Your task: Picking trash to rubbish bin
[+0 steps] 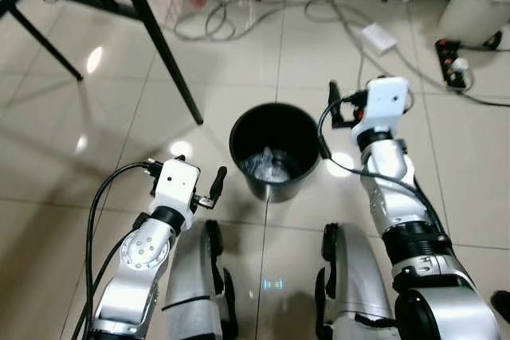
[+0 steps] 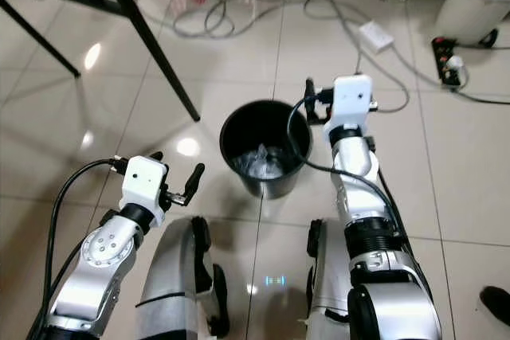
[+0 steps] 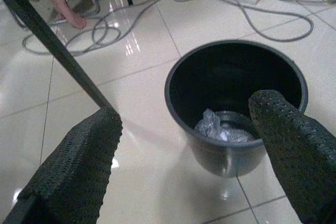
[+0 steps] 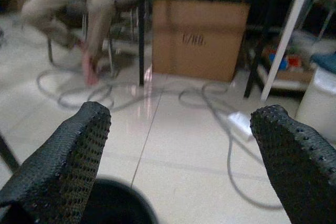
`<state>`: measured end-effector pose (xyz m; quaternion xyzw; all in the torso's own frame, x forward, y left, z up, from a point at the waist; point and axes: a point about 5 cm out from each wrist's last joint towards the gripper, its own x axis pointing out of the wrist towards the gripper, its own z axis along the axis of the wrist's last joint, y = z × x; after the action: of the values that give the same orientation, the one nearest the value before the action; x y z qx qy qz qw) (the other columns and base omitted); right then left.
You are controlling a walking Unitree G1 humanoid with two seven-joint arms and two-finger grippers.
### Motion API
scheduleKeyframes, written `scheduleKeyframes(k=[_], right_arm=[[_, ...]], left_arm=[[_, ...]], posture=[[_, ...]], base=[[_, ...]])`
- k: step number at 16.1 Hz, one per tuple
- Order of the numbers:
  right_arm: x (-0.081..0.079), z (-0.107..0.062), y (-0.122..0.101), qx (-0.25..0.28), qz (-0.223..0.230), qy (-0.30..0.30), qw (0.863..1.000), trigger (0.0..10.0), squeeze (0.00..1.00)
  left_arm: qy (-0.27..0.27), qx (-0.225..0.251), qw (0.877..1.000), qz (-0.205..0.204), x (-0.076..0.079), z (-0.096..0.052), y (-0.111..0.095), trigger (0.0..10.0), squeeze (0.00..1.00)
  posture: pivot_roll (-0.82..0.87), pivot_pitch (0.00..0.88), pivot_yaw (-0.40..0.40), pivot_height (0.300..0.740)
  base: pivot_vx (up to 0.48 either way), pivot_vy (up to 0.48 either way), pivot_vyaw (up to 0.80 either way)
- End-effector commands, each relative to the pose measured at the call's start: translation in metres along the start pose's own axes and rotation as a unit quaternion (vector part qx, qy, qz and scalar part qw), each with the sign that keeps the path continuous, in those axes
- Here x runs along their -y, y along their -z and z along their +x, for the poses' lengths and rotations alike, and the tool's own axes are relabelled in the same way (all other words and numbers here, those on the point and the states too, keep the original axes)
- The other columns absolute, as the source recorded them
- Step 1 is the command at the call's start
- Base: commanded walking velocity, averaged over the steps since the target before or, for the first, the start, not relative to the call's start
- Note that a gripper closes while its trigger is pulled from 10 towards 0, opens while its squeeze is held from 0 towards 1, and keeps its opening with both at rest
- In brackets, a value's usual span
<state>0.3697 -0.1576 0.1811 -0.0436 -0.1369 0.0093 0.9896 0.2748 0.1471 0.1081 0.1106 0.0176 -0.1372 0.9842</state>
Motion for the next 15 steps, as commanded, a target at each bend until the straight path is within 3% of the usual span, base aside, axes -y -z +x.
scheduleKeyframes(k=[1, 15], right_arm=[[0.004, -0.002, -0.001, -0.001, 0.009, 0.008, 1.0, 10.0, 0.0], [0.02, 0.002, -0.018, 0.004, -0.008, 0.017, 1.0, 10.0, 0.0]], left_arm=[[0.0, -0.007, 1.0, 0.001, 0.002, 0.001, 0.006, 10.0, 0.0], [0.007, 0.021, 1.0, -0.007, 0.01, 0.025, 0.002, 10.0, 0.0]], posture=[[-0.01, 0.186, 0.073, 0.576], [-0.04, 0.132, 0.067, 0.711]], base=[[0.0, 0.0, 0.0], [0.0, 0.0, 0.0]])
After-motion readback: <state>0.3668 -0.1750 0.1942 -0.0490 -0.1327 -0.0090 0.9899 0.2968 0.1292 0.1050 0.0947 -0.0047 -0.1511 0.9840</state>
